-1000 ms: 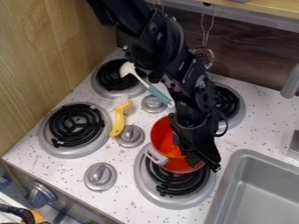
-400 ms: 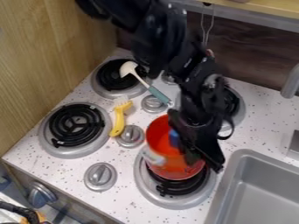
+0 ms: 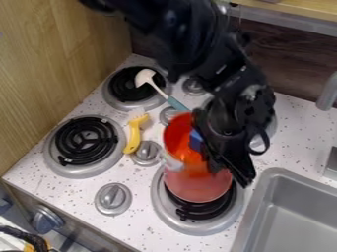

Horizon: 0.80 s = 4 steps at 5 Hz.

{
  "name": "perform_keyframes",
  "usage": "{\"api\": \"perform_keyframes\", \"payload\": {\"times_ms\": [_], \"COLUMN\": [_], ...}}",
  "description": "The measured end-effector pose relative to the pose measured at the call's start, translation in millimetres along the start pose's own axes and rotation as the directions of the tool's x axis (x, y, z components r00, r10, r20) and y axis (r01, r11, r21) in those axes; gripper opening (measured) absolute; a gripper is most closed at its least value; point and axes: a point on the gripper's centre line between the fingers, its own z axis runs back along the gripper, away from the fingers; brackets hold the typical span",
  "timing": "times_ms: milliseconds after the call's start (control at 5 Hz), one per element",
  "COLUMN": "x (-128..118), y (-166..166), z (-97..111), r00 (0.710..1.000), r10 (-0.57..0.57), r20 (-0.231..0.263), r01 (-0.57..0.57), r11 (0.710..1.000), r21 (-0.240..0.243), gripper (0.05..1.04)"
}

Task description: Move the orange cup in between the left burners

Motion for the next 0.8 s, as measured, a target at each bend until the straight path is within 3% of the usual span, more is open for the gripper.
{"api": "perform_keyframes", "payload": {"times_ms": [400,600,800], "x": [-1,-2,-11], "y": [26,44,56], "z": [15,20,16], "r00": [0.987,0.974,0.958], "r10": [0.155,0.228,0.286], "r20": [-0.046,-0.003,-0.023], "r01": [-0.153,-0.227,-0.284], "r11": [0.988,0.972,0.956], "r21": [0.030,0.057,0.077], "gripper": [0.068,0.068,0.068]}}
